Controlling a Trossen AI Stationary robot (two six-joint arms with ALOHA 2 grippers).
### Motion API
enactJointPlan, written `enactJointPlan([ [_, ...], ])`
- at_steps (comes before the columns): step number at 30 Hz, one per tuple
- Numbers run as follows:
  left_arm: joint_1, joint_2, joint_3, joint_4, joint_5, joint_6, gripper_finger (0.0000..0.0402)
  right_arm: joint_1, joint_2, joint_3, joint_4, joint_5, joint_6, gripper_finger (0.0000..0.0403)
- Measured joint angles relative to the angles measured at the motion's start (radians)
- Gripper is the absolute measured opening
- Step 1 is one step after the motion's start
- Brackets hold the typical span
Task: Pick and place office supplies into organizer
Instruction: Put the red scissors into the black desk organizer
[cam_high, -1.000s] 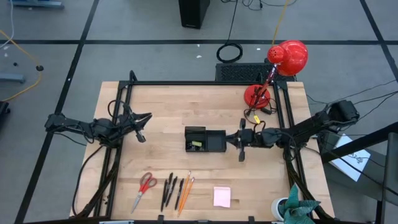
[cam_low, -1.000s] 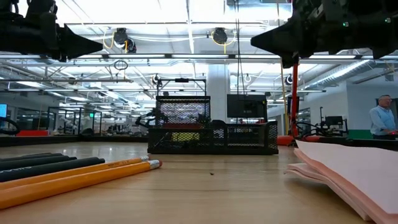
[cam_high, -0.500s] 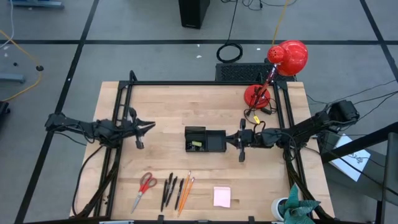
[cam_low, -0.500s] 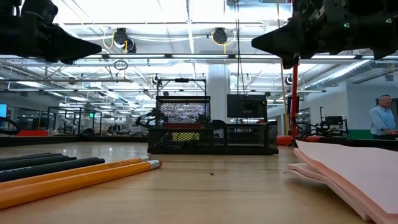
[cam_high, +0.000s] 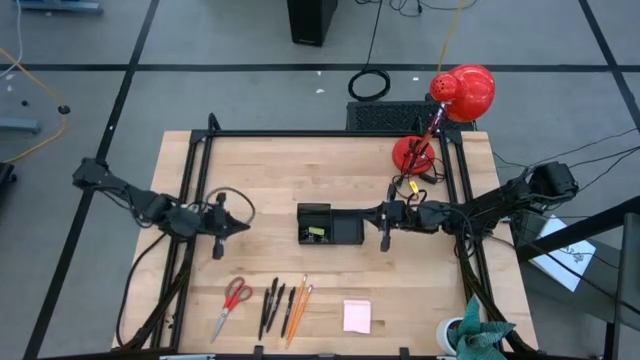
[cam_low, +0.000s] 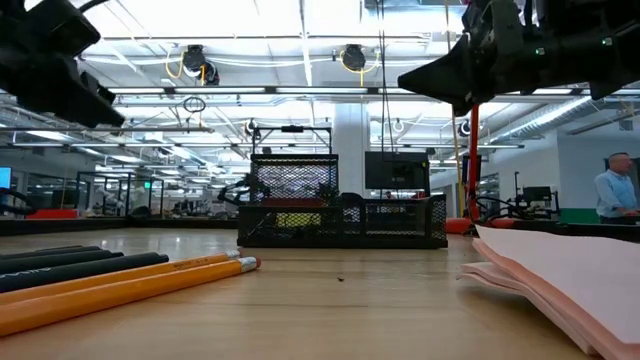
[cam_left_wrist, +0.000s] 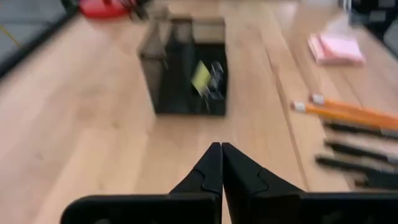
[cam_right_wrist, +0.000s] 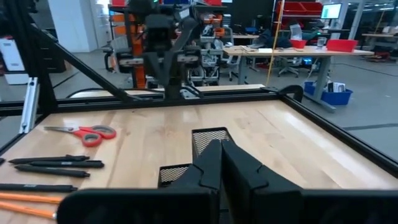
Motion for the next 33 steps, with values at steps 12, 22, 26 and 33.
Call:
enactJointPlan([
  [12,-0.129,0.444,0.071,0.047,0.093,-0.27,0.0003,0.0,0.0,0.001,0.0,0.0,-0.034,0.0004],
  [22,-0.311,0.733,0.377,-0.068,0.221,-0.339,0.0003,0.0,0.0,0.001,0.0,0.0,-0.037,0.0004],
  [26,-0.375,0.812,0.421,-0.084,0.064,-0.348,0.0023,0.0,0.0,0.001,0.0,0.0,-0.031,0.0004],
  [33,-0.392,0.867,0.424,-0.109,-0.014,-0.407,0.0074,0.001,0.0,0.001,-0.009,-0.001,-0.015,0.0004],
])
